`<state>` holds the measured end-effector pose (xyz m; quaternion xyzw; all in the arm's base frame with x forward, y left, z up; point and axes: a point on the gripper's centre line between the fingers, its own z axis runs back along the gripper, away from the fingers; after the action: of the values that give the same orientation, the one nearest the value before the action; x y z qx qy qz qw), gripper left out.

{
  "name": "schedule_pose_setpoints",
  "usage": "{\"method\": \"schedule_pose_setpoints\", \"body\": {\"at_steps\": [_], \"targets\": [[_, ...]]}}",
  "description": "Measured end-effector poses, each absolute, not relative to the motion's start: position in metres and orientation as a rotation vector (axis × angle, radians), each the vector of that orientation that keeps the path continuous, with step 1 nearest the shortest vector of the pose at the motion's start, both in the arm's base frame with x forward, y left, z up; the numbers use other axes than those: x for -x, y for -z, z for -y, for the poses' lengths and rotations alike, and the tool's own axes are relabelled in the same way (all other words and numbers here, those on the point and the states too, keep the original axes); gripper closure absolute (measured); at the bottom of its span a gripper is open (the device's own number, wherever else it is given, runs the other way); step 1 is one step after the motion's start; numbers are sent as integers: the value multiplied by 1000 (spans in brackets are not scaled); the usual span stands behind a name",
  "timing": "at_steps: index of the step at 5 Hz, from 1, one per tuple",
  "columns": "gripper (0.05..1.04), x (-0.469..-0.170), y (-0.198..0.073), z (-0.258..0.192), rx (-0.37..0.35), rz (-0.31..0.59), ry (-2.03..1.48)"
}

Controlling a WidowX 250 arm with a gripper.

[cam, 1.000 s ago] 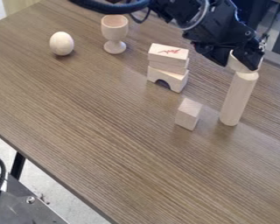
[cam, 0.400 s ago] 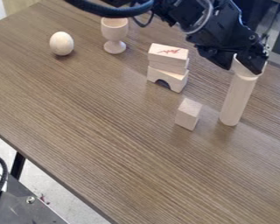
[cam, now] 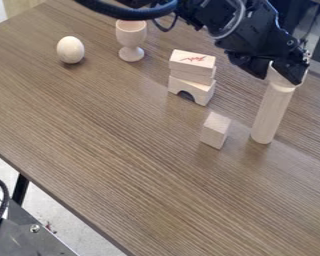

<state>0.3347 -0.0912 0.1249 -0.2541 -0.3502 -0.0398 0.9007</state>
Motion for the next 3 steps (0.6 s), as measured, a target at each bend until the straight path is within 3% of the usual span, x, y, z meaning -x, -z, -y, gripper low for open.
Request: {"method": "schedule_pose_setpoints", "body": {"at_steps": [3], "targets": [[365, -335, -124, 90, 513, 733, 84]]}}
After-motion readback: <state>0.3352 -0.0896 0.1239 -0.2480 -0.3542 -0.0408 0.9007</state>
